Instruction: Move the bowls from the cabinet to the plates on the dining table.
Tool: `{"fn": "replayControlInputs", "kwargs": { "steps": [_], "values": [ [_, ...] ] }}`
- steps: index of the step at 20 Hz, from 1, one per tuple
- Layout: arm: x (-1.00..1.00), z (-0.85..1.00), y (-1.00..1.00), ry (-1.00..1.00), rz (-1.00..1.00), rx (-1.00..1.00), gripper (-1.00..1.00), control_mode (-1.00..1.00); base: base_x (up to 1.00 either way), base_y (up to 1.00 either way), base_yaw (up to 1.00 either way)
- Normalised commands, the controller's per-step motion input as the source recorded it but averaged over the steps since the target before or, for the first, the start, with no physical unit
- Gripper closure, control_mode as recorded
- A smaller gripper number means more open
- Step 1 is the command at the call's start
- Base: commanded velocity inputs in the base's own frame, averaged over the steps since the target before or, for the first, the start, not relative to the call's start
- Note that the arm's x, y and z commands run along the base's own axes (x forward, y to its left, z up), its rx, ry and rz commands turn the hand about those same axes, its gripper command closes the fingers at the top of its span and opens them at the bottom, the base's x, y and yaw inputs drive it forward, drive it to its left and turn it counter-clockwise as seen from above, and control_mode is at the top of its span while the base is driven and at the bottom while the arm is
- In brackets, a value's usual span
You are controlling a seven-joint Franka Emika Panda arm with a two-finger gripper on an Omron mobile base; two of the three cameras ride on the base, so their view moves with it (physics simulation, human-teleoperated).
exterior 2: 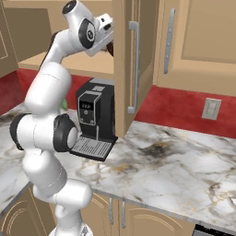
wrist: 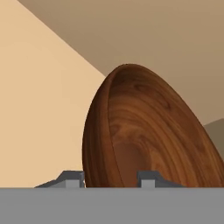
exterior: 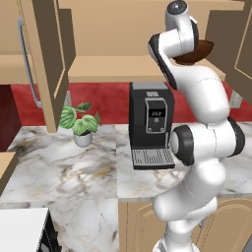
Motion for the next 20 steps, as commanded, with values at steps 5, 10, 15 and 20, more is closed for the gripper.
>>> {"fn": "replayControlInputs", "kwargs": {
  "steps": [5,10,15,20],
  "values": [
    [-0.41,0.00,0.32,-0.02,0.00,0.00,1.00,-1.00,0.00,0.00,0.00],
    [-0.52,0.00,0.51,-0.06,0.01,0.00,1.00,-1.00,0.00,0.00,0.00],
    [-0.58,0.01,0.56,-0.07,0.01,0.00,1.00,-1.00,0.00,0.00,0.00],
    [-0.72,0.16,0.30,-0.05,0.00,0.00,1.00,-1.00,0.00,0.00,0.00]
  ]
}}
